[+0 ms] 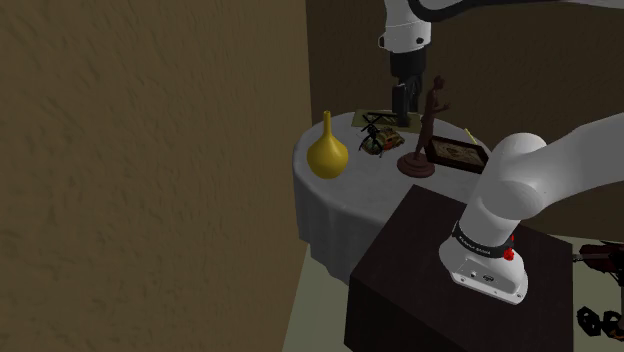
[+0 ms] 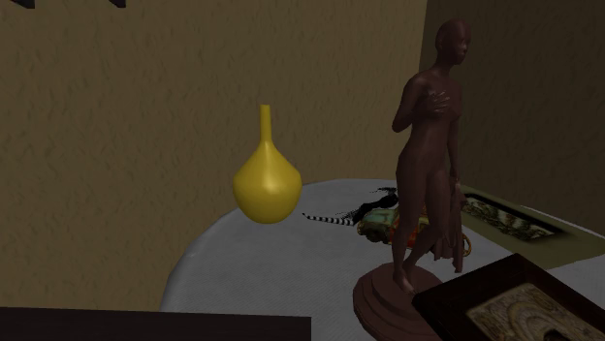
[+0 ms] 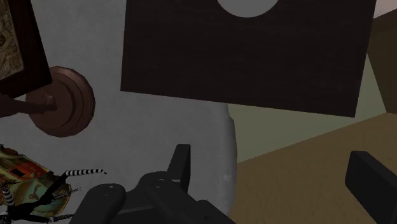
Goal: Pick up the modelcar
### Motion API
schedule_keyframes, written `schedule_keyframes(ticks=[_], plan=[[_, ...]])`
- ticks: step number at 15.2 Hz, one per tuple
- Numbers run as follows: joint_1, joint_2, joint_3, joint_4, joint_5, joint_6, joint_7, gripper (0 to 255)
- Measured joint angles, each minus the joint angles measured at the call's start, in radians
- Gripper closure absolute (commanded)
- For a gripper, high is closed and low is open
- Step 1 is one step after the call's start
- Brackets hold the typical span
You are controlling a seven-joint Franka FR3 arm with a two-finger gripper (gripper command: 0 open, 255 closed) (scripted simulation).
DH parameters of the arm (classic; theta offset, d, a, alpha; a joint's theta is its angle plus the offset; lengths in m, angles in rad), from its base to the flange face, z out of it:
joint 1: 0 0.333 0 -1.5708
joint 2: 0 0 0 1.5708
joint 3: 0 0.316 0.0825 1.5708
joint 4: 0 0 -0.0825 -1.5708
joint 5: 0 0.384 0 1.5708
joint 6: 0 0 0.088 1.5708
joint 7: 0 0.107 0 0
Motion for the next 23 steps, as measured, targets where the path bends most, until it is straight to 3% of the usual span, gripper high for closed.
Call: schedule_keyframes(ticks=[5, 13, 23], plan=[[-0.009, -0.007, -0.066, -0.058, -0.067, 0.056, -0.103, 0], [-0.045, 0.036, -0.260, -0.138, -0.253, 0.215, -0.380, 0], [-0.046, 0.293, -0.511, -0.093, -0.404, 0.500, -0.702, 0]])
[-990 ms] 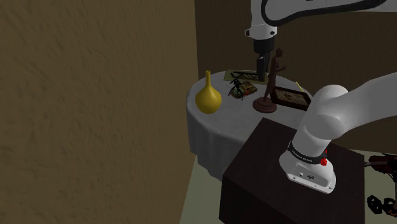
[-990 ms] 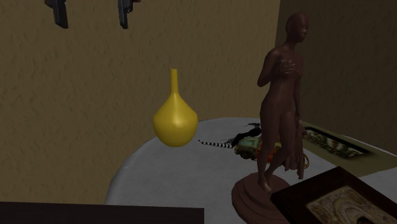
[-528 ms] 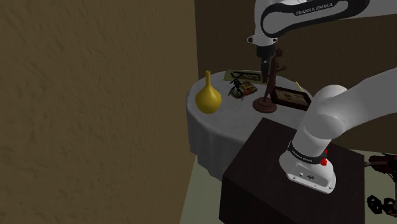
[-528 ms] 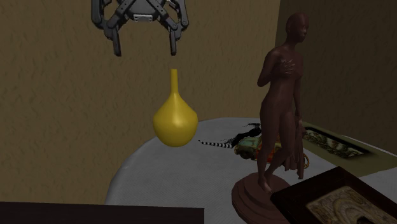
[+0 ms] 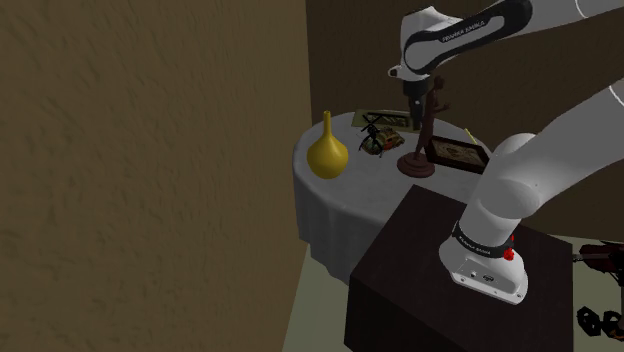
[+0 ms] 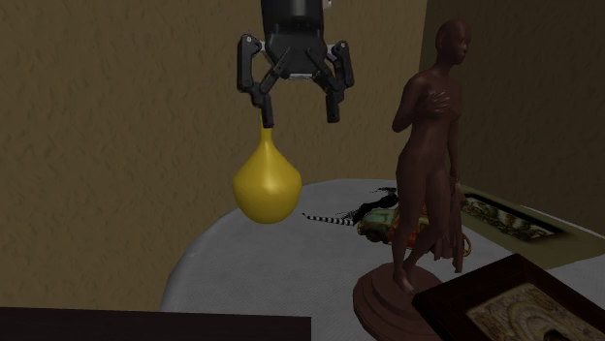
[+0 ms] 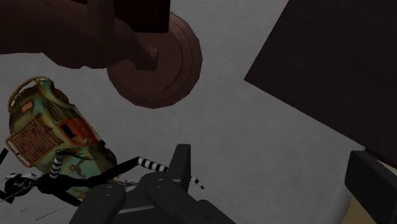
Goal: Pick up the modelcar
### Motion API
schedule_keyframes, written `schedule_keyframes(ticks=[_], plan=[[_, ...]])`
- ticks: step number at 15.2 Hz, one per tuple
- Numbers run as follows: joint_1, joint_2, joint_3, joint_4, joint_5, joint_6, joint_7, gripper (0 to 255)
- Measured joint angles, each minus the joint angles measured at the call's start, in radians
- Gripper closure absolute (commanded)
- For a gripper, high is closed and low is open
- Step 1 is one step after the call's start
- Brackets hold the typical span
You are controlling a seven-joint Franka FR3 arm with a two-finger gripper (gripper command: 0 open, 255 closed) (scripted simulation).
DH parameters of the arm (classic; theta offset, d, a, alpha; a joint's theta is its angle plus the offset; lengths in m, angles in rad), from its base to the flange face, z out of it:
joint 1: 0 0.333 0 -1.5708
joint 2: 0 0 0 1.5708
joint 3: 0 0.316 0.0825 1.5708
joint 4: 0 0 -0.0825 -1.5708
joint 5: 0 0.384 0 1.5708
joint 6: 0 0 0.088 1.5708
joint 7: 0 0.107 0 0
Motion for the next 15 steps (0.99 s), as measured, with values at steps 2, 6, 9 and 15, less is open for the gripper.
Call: schedule_keyframes(ticks=[2, 6, 9, 15], plan=[[0.011, 0.071, -0.049, 0.030, -0.005, 0.058, -0.067, 0], [0.040, 0.230, -0.145, 0.098, 0.020, 0.177, -0.214, 0], [0.064, 0.372, -0.209, 0.166, 0.086, 0.263, -0.346, 0], [0.045, 0.657, -0.248, 0.322, 0.308, 0.381, -0.647, 0]])
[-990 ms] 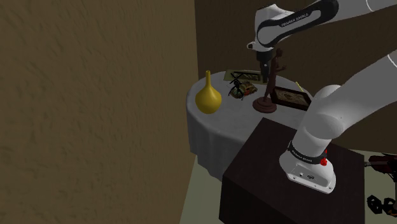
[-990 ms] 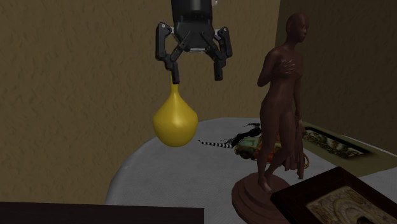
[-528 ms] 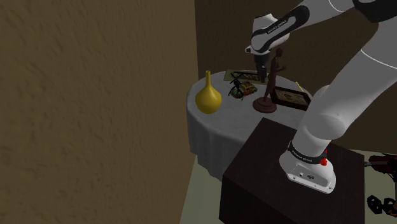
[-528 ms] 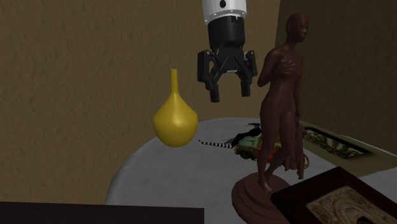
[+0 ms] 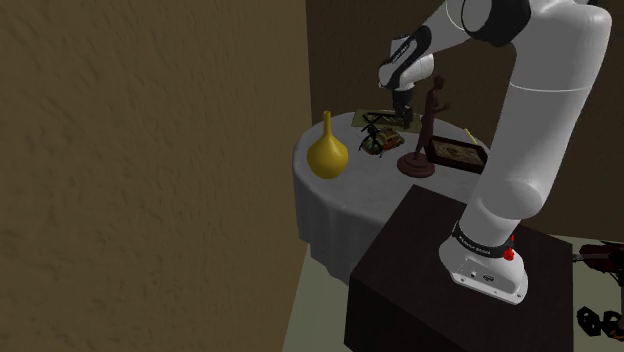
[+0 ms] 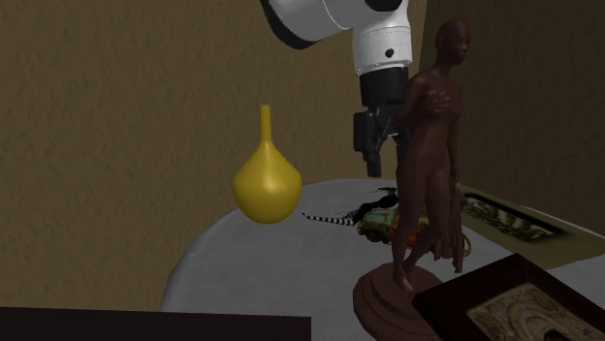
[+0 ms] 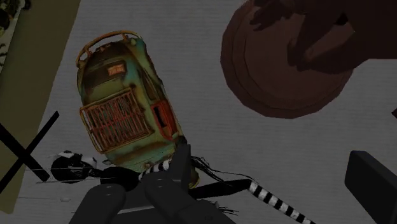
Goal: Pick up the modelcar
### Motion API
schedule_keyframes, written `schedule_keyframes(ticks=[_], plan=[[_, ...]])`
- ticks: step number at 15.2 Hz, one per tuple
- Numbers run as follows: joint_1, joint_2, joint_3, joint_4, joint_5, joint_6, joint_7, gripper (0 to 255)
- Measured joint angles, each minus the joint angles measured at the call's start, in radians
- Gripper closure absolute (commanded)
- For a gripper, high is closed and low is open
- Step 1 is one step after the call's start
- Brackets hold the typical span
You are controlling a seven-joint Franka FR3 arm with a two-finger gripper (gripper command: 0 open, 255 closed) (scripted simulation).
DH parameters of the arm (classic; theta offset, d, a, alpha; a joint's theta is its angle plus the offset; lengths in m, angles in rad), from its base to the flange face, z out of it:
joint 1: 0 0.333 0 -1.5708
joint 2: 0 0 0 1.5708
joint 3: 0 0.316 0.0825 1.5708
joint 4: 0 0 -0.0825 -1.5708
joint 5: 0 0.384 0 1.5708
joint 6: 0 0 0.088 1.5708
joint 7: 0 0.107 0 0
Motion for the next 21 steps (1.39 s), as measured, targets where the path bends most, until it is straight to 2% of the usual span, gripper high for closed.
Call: schedule_keyframes(ticks=[2, 5, 11, 19, 20, 21], plan=[[-0.040, 0.105, 0.025, 0.071, 0.088, 0.024, -0.101, 0], [-0.126, 0.246, 0.079, 0.193, 0.193, 0.038, -0.238, 0], [-0.256, 0.459, 0.183, 0.426, 0.297, 0.030, -0.396, 0], [-0.295, 0.551, 0.223, 0.466, 0.335, 0.082, -0.423, 0], [-0.296, 0.553, 0.224, 0.466, 0.336, 0.085, -0.423, 255], [-0.297, 0.554, 0.225, 0.465, 0.337, 0.086, -0.423, 255]])
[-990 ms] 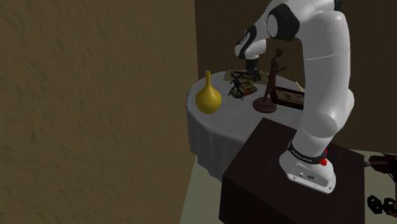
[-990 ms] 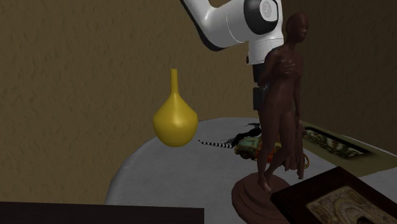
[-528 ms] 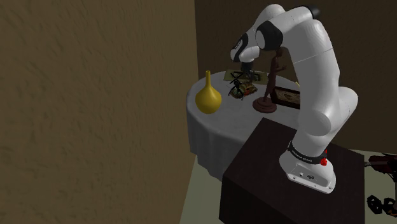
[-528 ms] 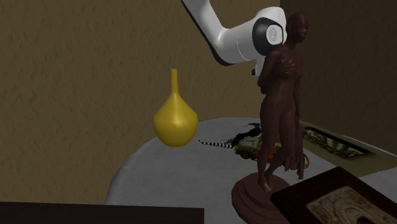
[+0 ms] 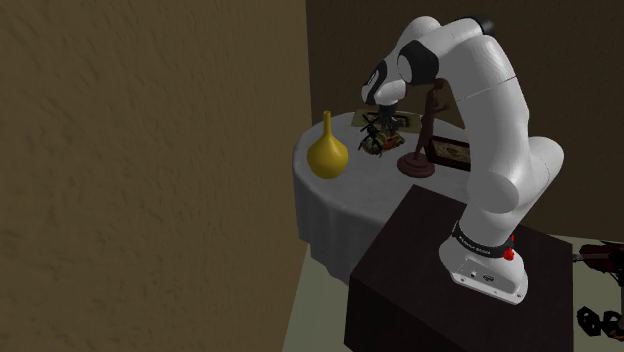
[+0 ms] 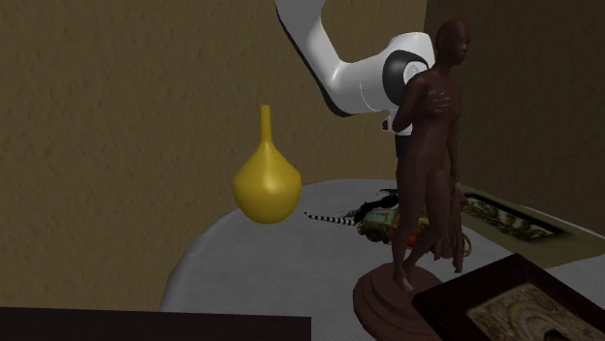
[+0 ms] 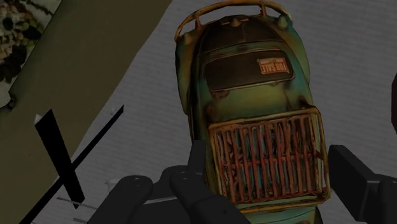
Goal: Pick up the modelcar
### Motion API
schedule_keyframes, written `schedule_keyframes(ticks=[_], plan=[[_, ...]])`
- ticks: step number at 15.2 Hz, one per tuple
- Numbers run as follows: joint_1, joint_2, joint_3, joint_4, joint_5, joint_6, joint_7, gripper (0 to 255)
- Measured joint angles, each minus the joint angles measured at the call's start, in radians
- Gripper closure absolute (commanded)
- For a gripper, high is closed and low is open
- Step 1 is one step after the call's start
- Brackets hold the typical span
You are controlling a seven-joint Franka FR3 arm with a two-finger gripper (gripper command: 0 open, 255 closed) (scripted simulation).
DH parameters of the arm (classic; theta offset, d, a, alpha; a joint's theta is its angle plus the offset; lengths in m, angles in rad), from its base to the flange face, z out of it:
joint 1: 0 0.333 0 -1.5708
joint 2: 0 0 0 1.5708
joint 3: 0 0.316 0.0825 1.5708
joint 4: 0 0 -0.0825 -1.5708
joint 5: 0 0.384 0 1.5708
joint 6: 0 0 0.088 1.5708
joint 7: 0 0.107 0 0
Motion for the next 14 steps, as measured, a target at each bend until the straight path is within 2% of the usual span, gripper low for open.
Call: schedule_keyframes(ticks=[9, 14], plan=[[-0.001, 0.001, 0.000, 0.000, 0.000, 0.001, -0.001, 255], [0.011, -0.033, -0.014, -0.003, -0.014, -0.030, 0.003, 255]])
